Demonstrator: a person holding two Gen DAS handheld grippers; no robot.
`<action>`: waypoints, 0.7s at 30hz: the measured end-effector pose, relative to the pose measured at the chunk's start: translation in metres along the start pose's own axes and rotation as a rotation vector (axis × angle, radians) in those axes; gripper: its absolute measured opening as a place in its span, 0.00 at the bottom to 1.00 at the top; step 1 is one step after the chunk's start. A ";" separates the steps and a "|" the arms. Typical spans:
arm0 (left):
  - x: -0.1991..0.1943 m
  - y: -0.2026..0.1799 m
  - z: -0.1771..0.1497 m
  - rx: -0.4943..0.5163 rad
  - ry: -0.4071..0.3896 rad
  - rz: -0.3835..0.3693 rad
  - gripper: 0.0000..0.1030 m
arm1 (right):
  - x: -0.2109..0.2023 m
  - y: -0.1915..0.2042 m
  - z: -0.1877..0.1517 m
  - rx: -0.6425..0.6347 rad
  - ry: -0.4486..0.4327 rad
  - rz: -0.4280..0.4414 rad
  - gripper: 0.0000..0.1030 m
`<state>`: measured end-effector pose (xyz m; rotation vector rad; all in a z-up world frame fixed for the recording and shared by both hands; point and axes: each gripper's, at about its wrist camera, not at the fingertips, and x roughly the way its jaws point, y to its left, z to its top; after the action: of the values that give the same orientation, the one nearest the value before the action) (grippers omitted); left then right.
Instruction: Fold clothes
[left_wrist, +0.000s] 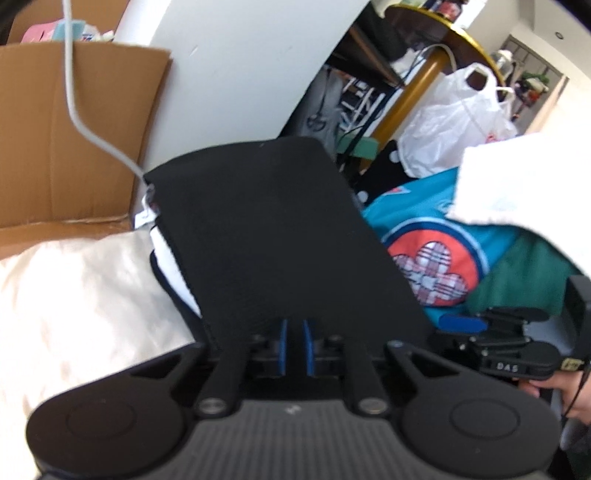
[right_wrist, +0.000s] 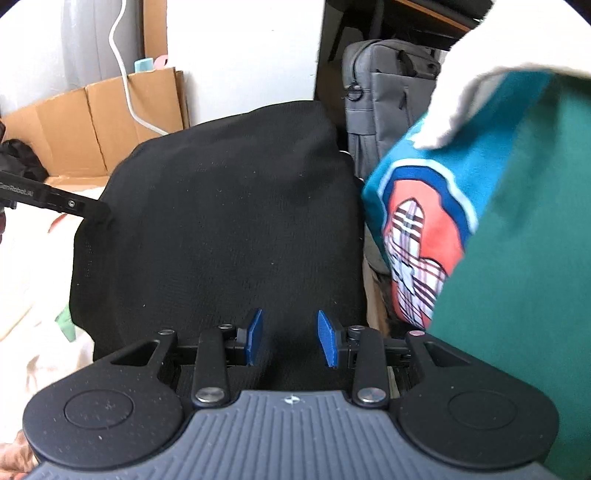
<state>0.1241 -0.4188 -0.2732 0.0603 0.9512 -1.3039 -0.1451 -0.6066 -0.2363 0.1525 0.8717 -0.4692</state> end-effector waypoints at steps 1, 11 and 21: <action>0.001 0.001 -0.001 0.001 0.003 0.006 0.04 | 0.008 -0.003 -0.002 0.010 0.022 0.001 0.36; -0.013 0.005 -0.017 -0.017 0.075 0.080 0.08 | 0.011 -0.003 -0.012 -0.031 0.065 -0.024 0.36; -0.051 -0.037 -0.009 -0.004 0.132 0.181 0.25 | -0.017 0.010 0.009 0.025 0.101 -0.007 0.55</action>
<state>0.0900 -0.3853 -0.2302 0.2272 1.0359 -1.1413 -0.1435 -0.5952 -0.2185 0.1969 0.9657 -0.4824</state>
